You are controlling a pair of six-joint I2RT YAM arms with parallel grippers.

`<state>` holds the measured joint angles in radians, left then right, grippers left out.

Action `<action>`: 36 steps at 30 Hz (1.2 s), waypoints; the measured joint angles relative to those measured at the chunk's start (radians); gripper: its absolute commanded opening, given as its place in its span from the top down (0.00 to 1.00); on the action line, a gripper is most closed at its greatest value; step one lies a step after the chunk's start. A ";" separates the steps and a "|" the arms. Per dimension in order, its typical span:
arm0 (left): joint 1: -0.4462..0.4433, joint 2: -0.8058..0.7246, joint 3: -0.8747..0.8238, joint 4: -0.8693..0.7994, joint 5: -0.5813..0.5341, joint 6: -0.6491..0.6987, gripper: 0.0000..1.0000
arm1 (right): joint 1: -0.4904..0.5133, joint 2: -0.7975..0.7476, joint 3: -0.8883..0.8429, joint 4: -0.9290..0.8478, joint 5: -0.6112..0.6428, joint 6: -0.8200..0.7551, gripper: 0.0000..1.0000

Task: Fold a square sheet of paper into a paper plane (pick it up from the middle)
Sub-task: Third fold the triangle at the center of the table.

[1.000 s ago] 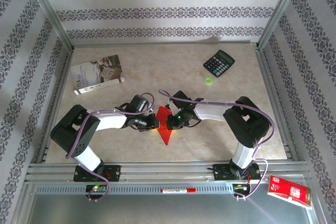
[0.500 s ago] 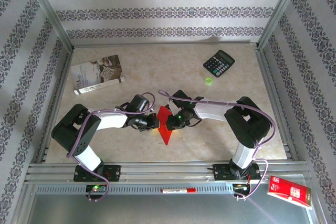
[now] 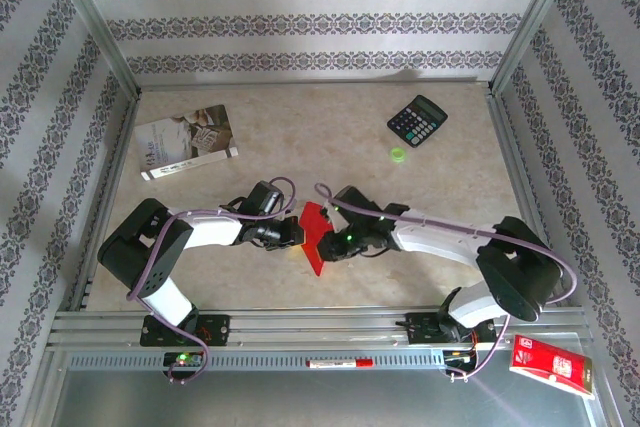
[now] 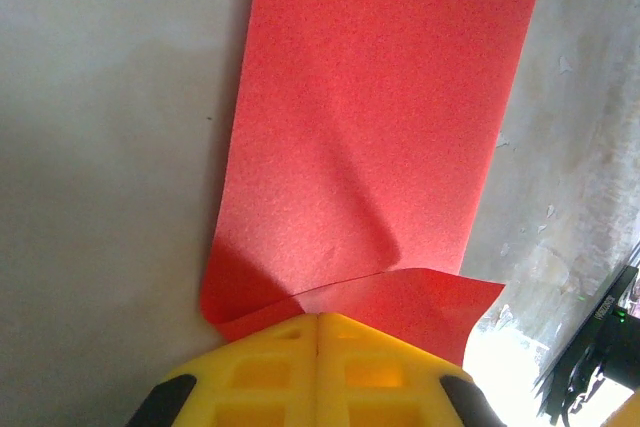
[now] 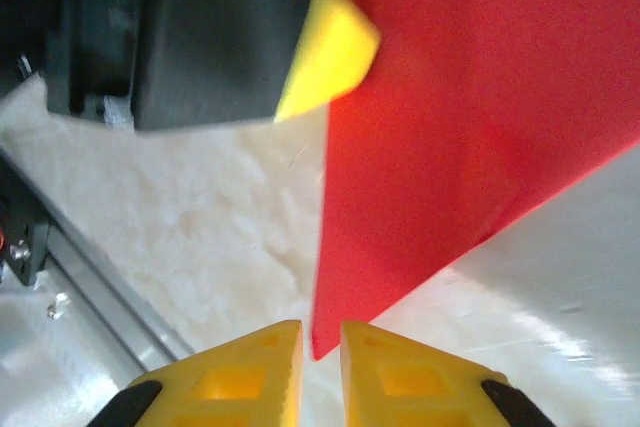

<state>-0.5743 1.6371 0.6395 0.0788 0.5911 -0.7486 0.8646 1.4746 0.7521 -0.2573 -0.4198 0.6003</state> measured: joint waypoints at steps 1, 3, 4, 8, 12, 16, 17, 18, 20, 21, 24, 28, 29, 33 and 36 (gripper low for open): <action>0.000 0.000 0.000 0.000 0.000 0.000 0.98 | 0.020 0.011 -0.008 0.023 -0.002 0.019 0.85; 0.000 0.000 0.000 0.000 0.000 0.000 0.98 | 0.054 0.044 -0.018 0.077 -0.008 0.061 0.86; 0.000 0.000 0.000 0.000 0.000 0.000 0.98 | 0.063 0.059 -0.022 0.099 -0.008 0.077 0.87; 0.000 -0.001 0.000 0.000 0.000 0.000 0.98 | 0.071 0.112 -0.038 0.165 -0.008 0.113 0.89; 0.000 -0.002 0.000 -0.001 -0.001 0.000 0.98 | 0.072 0.127 -0.067 0.193 -0.008 0.131 0.90; -0.002 -0.006 0.000 -0.006 -0.008 0.000 0.97 | 0.071 0.132 -0.088 0.222 -0.008 0.135 0.91; -0.002 -0.008 0.000 -0.008 -0.010 0.000 0.96 | 0.071 0.132 -0.090 0.228 -0.008 0.135 0.91; -0.002 -0.011 0.000 -0.012 -0.012 0.000 0.95 | 0.071 0.133 -0.093 0.235 -0.008 0.135 0.91; -0.002 -0.020 0.000 -0.024 -0.019 0.001 0.91 | 0.071 0.137 -0.100 0.256 -0.015 0.135 0.92; -0.002 -0.026 0.000 -0.034 -0.021 0.001 0.89 | 0.071 0.138 -0.103 0.269 -0.019 0.136 0.92; -0.002 -0.060 0.000 -0.061 -0.023 -0.003 0.82 | 0.068 0.141 -0.118 0.305 -0.030 0.144 0.92; -0.008 -0.154 0.000 -0.072 -0.023 -0.033 0.82 | 0.067 0.141 -0.140 0.355 -0.041 0.163 0.93; -0.014 -0.175 -0.002 -0.072 -0.023 -0.042 0.84 | 0.067 0.141 -0.143 0.363 -0.042 0.165 0.93; -0.059 -0.222 -0.031 -0.056 -0.014 -0.093 0.96 | 0.067 0.142 -0.154 0.390 -0.045 0.178 0.93; -0.094 -0.213 -0.069 -0.046 -0.006 -0.129 1.00 | 0.067 0.143 -0.159 0.404 -0.046 0.183 0.94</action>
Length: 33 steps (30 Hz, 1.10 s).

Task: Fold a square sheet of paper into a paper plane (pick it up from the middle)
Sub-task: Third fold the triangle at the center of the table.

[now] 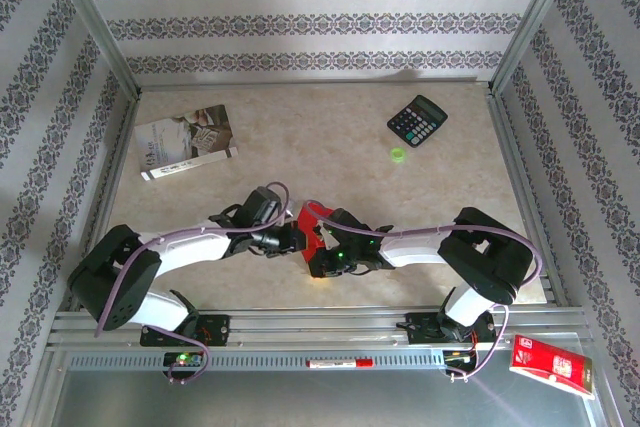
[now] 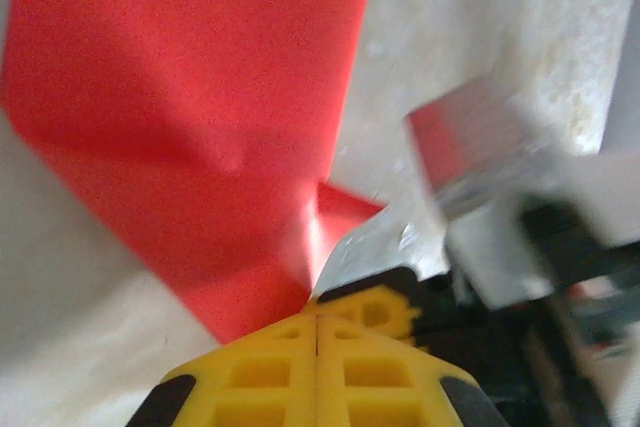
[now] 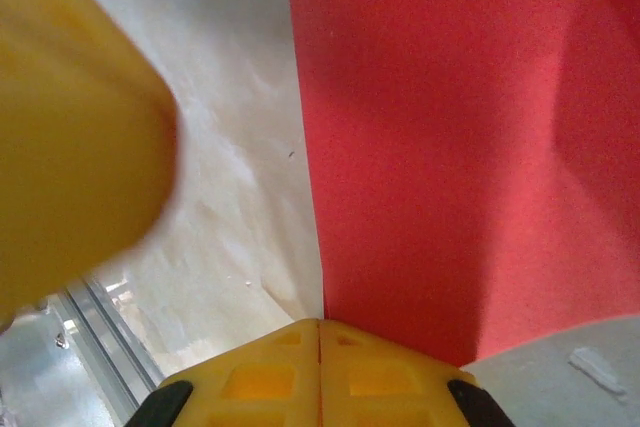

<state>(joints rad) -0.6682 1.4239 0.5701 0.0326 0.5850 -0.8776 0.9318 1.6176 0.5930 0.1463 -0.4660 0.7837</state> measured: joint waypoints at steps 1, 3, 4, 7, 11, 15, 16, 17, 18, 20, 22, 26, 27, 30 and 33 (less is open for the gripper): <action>-0.008 0.008 -0.008 0.003 0.003 -0.012 1.00 | 0.000 0.000 -0.001 0.002 0.000 0.000 0.94; -0.020 0.026 -0.018 0.016 0.007 -0.031 1.00 | 0.000 0.000 -0.004 0.008 -0.001 0.004 0.94; -0.023 0.036 -0.019 0.024 0.009 -0.041 1.00 | 0.000 0.000 -0.005 0.011 -0.001 0.004 0.94; -0.031 0.068 -0.020 0.059 0.009 -0.061 1.00 | 0.000 0.000 -0.008 0.017 -0.003 0.007 0.94; -0.039 0.117 -0.020 0.094 0.009 -0.078 1.00 | 0.000 -0.001 -0.011 0.023 -0.003 0.008 0.95; -0.039 0.143 -0.020 0.103 0.006 -0.078 1.00 | 0.000 -0.001 -0.012 0.022 -0.003 0.016 0.96; -0.039 0.143 -0.020 0.104 0.006 -0.078 1.00 | 0.000 -0.001 -0.012 0.020 -0.003 0.018 0.97; -0.039 0.145 -0.020 0.106 0.006 -0.078 1.00 | 0.000 -0.001 -0.012 0.019 -0.003 0.019 0.97; -0.039 0.148 -0.020 0.111 0.007 -0.077 1.00 | 0.000 -0.001 -0.012 0.018 -0.003 0.022 0.98; -0.035 0.153 -0.020 0.116 0.013 -0.077 1.00 | 0.000 -0.002 -0.010 0.011 -0.003 0.022 0.98; -0.026 0.156 -0.020 0.119 0.023 -0.074 1.00 | 0.000 -0.001 -0.006 0.001 -0.002 0.022 0.99; -0.003 0.172 -0.015 0.120 0.068 -0.062 1.00 | 0.000 0.000 0.001 -0.014 -0.002 0.022 1.00; 0.003 0.176 -0.013 0.120 0.077 -0.057 1.00 | 0.000 0.000 0.001 -0.014 -0.002 0.022 1.00; 0.028 0.195 0.000 0.110 0.116 -0.038 1.00 | 0.000 0.001 0.002 -0.016 -0.002 0.022 1.00; 0.055 0.214 0.011 0.106 0.156 -0.022 1.00 | 0.000 0.002 0.005 -0.021 -0.002 0.022 1.00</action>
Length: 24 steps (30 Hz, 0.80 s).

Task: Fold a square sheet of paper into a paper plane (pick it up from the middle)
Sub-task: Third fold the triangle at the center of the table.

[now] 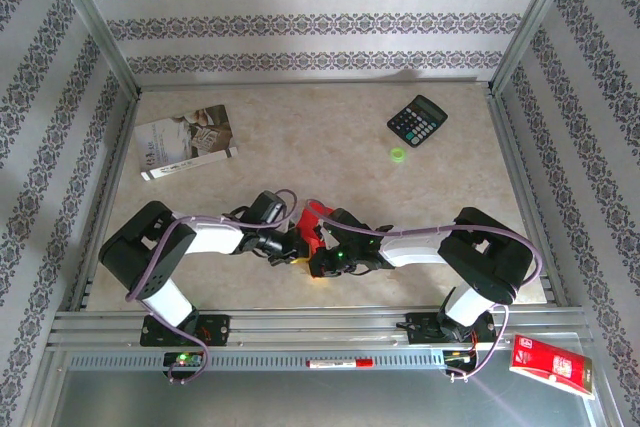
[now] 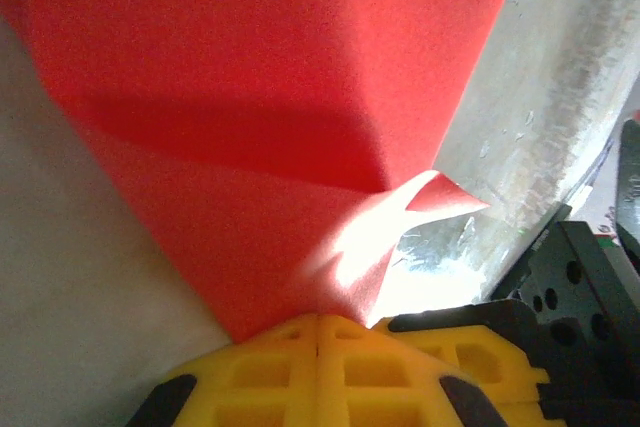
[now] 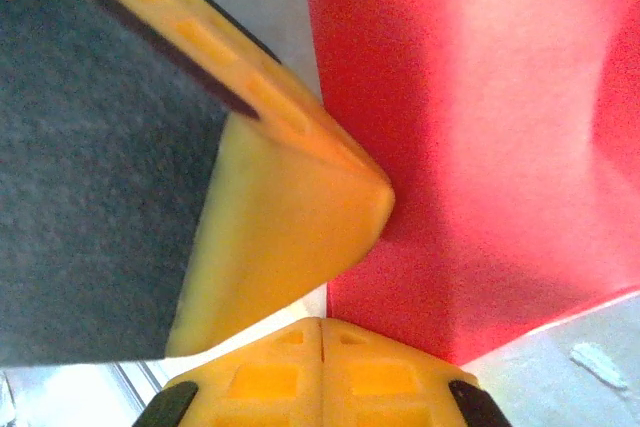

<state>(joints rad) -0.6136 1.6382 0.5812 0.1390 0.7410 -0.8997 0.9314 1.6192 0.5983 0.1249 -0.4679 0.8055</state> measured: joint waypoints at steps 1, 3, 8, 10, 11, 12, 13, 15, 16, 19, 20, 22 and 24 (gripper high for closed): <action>0.012 0.005 0.004 -0.002 0.010 0.006 1.00 | 0.000 0.000 0.002 -0.004 0.000 0.000 1.00; 0.036 0.011 0.015 -0.010 0.007 0.018 1.00 | 0.000 0.000 0.002 -0.005 0.000 0.000 1.00; 0.106 0.035 0.048 -0.012 -0.013 0.043 1.00 | 0.000 0.001 0.009 -0.019 0.001 -0.004 1.00; 0.126 0.048 0.057 -0.011 0.000 0.051 1.00 | 0.000 0.001 0.010 -0.020 0.002 -0.005 1.00; 0.133 0.057 0.063 -0.012 0.013 0.056 0.99 | 0.000 0.001 0.010 -0.020 0.002 -0.008 1.00; 0.139 0.064 0.068 -0.012 0.028 0.058 0.99 | 0.000 0.001 0.010 -0.020 0.002 -0.008 1.00; 0.148 0.072 0.072 -0.013 0.045 0.059 0.99 | 0.000 0.001 0.010 -0.020 0.002 -0.009 1.00; 0.163 0.087 0.081 -0.016 0.078 0.058 0.98 | 0.000 0.001 0.010 -0.020 0.003 -0.012 1.00; 0.170 0.095 0.086 -0.016 0.092 0.058 0.98 | 0.000 0.001 0.010 -0.021 0.003 -0.014 1.00; 0.187 0.117 0.106 -0.018 0.116 0.058 0.96 | -0.003 -0.003 0.008 -0.030 0.003 -0.018 1.00; 0.194 0.126 0.116 -0.018 0.117 0.058 0.95 | -0.005 -0.005 0.008 -0.034 0.001 -0.019 1.00; 0.209 0.137 0.132 -0.016 0.116 0.058 0.94 | -0.006 -0.009 0.007 -0.045 -0.002 -0.020 1.00; 0.225 0.140 0.140 -0.007 0.101 0.059 0.92 | -0.007 -0.014 0.007 -0.055 -0.002 -0.027 1.00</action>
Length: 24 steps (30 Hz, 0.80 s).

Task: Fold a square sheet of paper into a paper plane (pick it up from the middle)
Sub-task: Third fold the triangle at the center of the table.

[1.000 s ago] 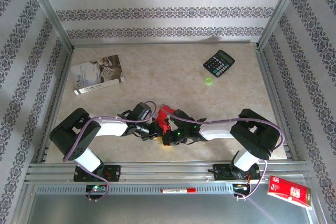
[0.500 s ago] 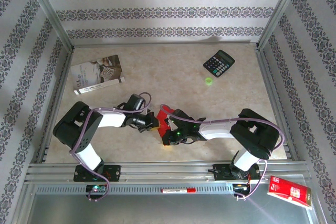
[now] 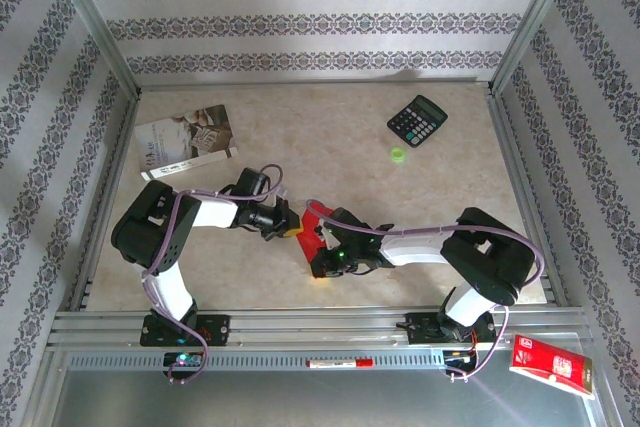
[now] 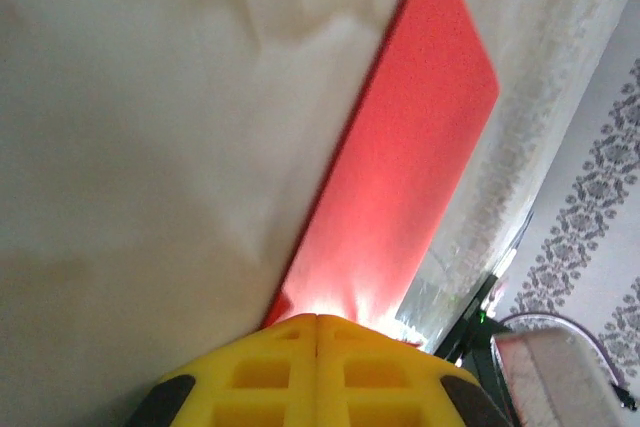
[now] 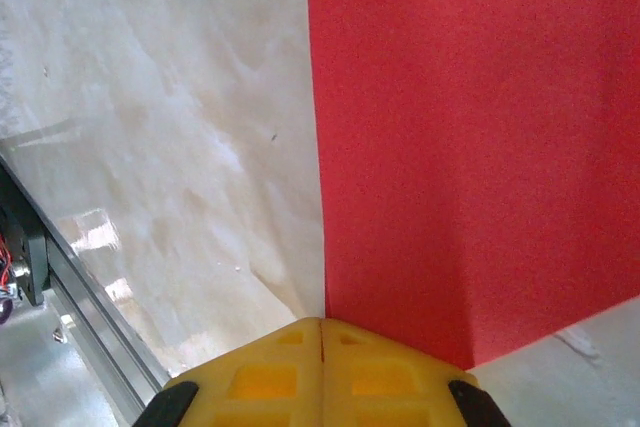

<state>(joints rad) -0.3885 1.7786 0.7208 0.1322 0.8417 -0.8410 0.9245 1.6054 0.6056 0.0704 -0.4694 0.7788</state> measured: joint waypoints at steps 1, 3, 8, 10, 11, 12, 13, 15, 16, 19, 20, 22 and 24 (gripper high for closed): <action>0.013 0.000 0.002 0.008 -0.015 0.000 0.91 | 0.000 -0.003 0.000 -0.008 0.000 -0.004 1.00; 0.036 -0.002 0.004 0.016 -0.035 0.004 0.89 | -0.005 -0.012 0.000 -0.030 -0.001 -0.017 1.00; 0.058 -0.079 -0.016 0.010 -0.113 0.016 0.82 | -0.023 -0.067 -0.021 -0.113 -0.001 -0.055 0.99; 0.061 -0.151 -0.048 0.006 -0.127 0.022 0.80 | -0.033 -0.105 -0.035 -0.163 -0.001 -0.075 0.98; 0.061 -0.197 -0.070 -0.003 -0.137 0.024 0.78 | -0.037 -0.129 -0.043 -0.199 0.001 -0.087 0.96; 0.060 -0.238 -0.087 -0.013 -0.145 0.026 0.77 | -0.039 -0.153 -0.049 -0.237 0.003 -0.101 0.95; 0.055 -0.285 -0.109 -0.021 -0.154 0.026 0.74 | -0.043 -0.180 -0.054 -0.274 0.005 -0.114 0.93; 0.038 -0.385 -0.154 -0.039 -0.183 0.026 0.70 | -0.058 -0.253 -0.061 -0.325 0.003 -0.138 0.88; 0.023 -0.426 -0.174 -0.047 -0.196 0.026 0.67 | -0.067 -0.292 -0.062 -0.332 0.003 -0.145 0.85; -0.043 -0.529 -0.226 -0.066 -0.241 0.018 0.58 | -0.120 -0.427 -0.075 -0.317 0.031 -0.145 0.76; -0.066 -0.550 -0.237 -0.069 -0.257 0.013 0.55 | -0.146 -0.468 -0.080 -0.313 0.059 -0.131 0.74; -0.102 -0.564 -0.246 -0.071 -0.281 0.003 0.49 | -0.192 -0.515 -0.085 -0.322 0.120 -0.101 0.72; -0.132 -0.549 -0.245 -0.071 -0.298 -0.003 0.46 | -0.214 -0.523 -0.084 -0.335 0.186 -0.074 0.69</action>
<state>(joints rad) -0.5201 1.2293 0.4759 0.0608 0.5434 -0.8436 0.7109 1.0828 0.5213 -0.2642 -0.2832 0.7048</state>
